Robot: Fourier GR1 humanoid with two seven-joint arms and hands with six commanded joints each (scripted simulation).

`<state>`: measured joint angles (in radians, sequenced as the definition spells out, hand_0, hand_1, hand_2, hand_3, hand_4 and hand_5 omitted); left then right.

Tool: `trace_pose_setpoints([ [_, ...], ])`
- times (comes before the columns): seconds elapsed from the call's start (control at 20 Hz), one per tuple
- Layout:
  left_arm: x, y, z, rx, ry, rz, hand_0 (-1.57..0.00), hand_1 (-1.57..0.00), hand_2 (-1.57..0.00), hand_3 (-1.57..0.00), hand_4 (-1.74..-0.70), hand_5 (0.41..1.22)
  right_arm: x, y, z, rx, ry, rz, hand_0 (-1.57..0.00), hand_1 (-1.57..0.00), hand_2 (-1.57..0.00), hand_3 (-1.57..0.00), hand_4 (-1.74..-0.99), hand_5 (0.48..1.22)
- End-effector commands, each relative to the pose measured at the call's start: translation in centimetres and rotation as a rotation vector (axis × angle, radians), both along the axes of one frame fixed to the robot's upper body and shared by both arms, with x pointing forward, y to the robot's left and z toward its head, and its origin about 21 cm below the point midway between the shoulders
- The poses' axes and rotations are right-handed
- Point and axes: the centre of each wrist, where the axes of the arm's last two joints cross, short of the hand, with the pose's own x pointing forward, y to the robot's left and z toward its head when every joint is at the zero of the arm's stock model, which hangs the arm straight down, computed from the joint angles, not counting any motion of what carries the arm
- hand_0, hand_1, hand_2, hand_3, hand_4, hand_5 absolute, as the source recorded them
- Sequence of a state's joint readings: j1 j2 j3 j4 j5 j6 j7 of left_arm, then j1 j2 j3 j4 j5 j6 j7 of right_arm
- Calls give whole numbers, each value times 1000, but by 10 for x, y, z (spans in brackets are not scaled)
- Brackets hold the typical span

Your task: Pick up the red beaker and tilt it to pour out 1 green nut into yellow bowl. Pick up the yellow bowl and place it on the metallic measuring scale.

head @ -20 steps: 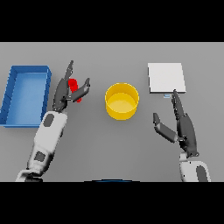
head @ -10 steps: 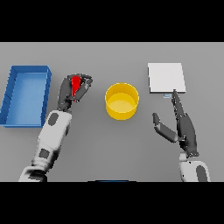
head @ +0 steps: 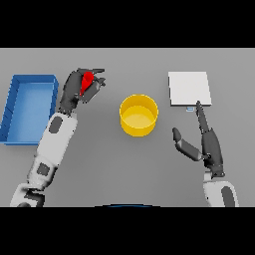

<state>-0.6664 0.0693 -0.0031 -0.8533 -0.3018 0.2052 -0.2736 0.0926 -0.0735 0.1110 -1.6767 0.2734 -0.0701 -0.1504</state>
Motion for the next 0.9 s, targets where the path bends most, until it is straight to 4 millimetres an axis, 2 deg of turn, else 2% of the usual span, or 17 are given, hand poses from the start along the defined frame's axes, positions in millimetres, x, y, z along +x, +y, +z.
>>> trace_pose_setpoints([
  [0.0,2,2,7,91,-2,-12,-1553,-1554,-1554,-1546,-1732,1137,-2,-2,0,4,0,4,1,1,1,1,-1101,658],
  [0.1,4,0,19,255,-20,-69,-1559,-1560,-1560,-1555,-1735,1136,-4,0,2,0,-9,10,1,1,1,1,-1092,661],
  [0.3,-6,-12,26,363,-22,-130,-1559,-1560,-1560,-1555,-1735,1128,-2,5,-3,0,17,7,1,1,1,1,-1092,665],
  [0.4,-9,-18,31,432,-22,-144,-1562,-1562,-1562,-1558,-1736,1144,-3,1,1,-4,9,13,1,1,1,1,-1096,666],
  [0.65,2,-44,64,847,-80,-267,-1568,-1568,-1568,-1567,-1739,1177,-4,6,7,5,-13,33,1,1,1,1,-1056,692],
  [0.8,11,-59,77,1076,-95,-339,-1569,-1570,-1569,-1569,-1740,1199,-5,5,4,3,1,30,1,1,1,1,-1068,689],
  [0.85,12,-65,78,1150,-101,-361,-1570,-1570,-1570,-1569,-1689,1203,-5,3,2,1,5,27,1,1,1,1,-1070,686],
])
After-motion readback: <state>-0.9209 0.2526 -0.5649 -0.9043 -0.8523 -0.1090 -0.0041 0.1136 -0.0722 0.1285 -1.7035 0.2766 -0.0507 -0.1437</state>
